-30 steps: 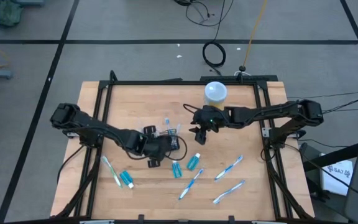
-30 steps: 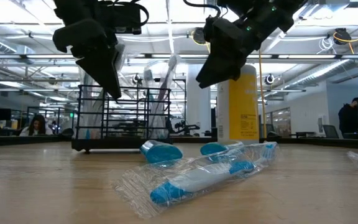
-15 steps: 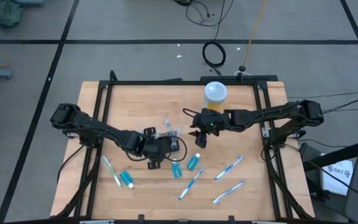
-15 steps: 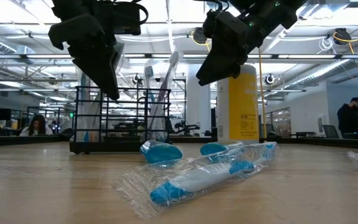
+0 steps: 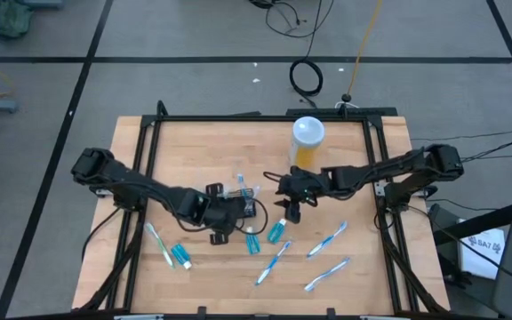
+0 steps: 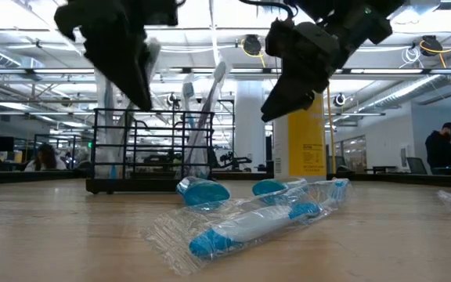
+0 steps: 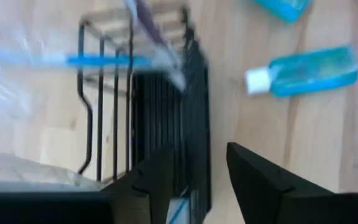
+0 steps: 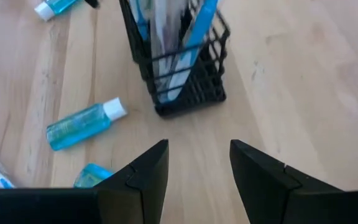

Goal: Pick & Place toothbrushing station
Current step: Put the top right mouthwash bottle into the black wire organizer

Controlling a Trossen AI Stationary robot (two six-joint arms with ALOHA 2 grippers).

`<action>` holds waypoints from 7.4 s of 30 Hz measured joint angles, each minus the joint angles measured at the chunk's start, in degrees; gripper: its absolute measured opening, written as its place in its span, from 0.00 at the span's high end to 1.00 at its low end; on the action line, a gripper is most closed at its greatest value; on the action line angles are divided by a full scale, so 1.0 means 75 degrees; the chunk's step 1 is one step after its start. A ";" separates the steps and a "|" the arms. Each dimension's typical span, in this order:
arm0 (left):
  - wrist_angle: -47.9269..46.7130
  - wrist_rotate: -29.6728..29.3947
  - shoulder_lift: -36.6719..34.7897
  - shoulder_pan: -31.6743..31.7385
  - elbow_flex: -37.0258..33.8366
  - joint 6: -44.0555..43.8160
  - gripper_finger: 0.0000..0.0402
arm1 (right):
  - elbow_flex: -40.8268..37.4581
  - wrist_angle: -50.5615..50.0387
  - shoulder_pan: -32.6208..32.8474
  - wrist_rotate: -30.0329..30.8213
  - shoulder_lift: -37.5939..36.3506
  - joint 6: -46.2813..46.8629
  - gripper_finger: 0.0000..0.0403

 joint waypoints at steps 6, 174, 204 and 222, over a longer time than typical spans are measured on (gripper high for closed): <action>0.0050 -0.0561 0.0000 -0.0282 0.0275 -0.0007 0.60 | -0.0353 0.0091 0.0028 -0.0009 0.0000 0.0508 0.59; -0.2445 -0.3173 -0.3899 -0.1193 -0.0726 -0.2872 0.60 | -0.2081 0.4584 -0.0230 -0.3157 0.2387 -0.3919 0.78; -0.2214 -0.3223 -0.3896 -0.1152 -0.0726 -0.2052 0.60 | 0.5174 -0.3414 0.1963 0.3024 0.2618 -1.0214 0.78; -0.2215 -0.3018 -0.3899 -0.1152 -0.0726 -0.1827 0.60 | 0.5645 -0.2880 0.1207 0.4720 0.3585 -1.5624 0.77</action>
